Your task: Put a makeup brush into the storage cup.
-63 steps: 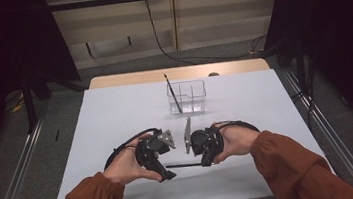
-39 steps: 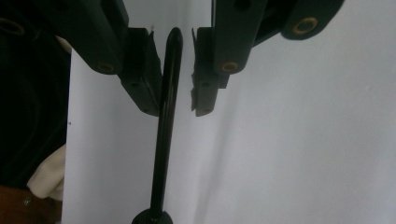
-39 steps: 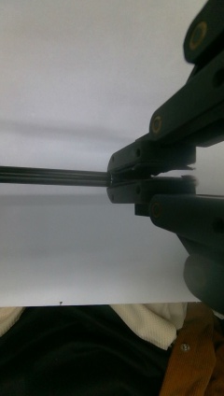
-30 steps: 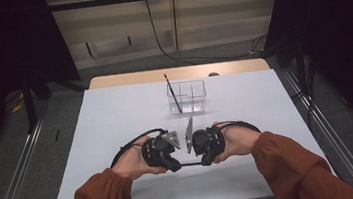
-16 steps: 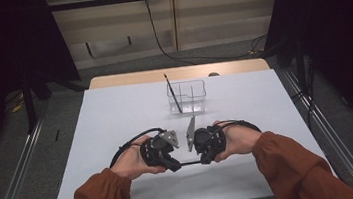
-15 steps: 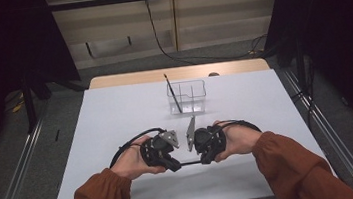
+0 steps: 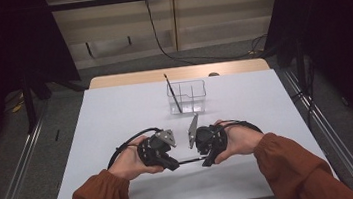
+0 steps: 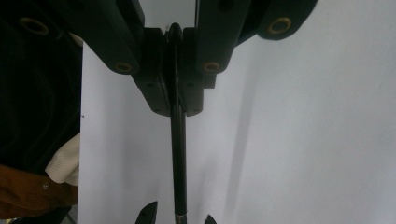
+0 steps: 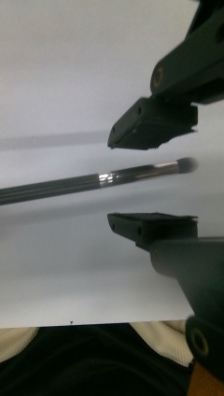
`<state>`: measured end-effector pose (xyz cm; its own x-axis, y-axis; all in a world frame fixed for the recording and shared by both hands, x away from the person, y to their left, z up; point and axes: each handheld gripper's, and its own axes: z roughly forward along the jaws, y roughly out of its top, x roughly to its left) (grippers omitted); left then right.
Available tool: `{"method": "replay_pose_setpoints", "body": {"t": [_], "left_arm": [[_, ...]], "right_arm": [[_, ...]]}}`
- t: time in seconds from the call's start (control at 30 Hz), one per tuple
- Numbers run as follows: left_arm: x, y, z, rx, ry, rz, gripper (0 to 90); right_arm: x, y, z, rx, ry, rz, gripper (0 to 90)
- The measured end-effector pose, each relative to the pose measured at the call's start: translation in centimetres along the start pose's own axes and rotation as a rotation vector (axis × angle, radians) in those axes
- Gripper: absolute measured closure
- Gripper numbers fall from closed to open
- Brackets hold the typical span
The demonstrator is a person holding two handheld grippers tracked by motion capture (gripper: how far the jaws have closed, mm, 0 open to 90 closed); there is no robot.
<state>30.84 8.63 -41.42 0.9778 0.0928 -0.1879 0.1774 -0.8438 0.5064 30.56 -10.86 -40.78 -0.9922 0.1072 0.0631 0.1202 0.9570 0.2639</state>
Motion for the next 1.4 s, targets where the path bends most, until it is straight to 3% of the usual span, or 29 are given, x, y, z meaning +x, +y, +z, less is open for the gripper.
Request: {"method": "replay_pose_setpoints", "body": {"t": [0.4, 0.43, 0.47, 0.77, 1.1, 1.4], "left_arm": [[0.0, -0.8, -1.0, -0.024, 0.019, -0.013, 83.9], [0.1, -0.9, -1.1, -0.022, 0.003, -0.017, 84.0], [0.0, -1.0, -1.1, -0.029, 0.022, -0.019, 83.9], [0.1, -1.9, -1.8, -0.053, 0.039, -0.041, 84.0], [0.2, -3.3, -2.5, -0.090, 0.050, -0.067, 83.9], [0.0, -4.2, -2.9, -0.120, 0.064, -0.087, 83.9]], "right_arm": [[-0.1, -1.0, -0.6, -0.058, -0.011, 0.050, 34.0], [-0.1, -1.1, -0.6, -0.064, -0.020, 0.053, 31.7], [0.0, -1.2, -0.7, -0.066, -0.025, 0.061, 30.9], [0.0, -2.4, -1.0, -0.111, -0.050, 0.114, 19.7], [0.1, -3.9, -1.5, -0.210, -0.060, 0.162, 14.7], [0.3, -4.8, -1.5, -0.248, -0.069, 0.192, 10.4]]}}
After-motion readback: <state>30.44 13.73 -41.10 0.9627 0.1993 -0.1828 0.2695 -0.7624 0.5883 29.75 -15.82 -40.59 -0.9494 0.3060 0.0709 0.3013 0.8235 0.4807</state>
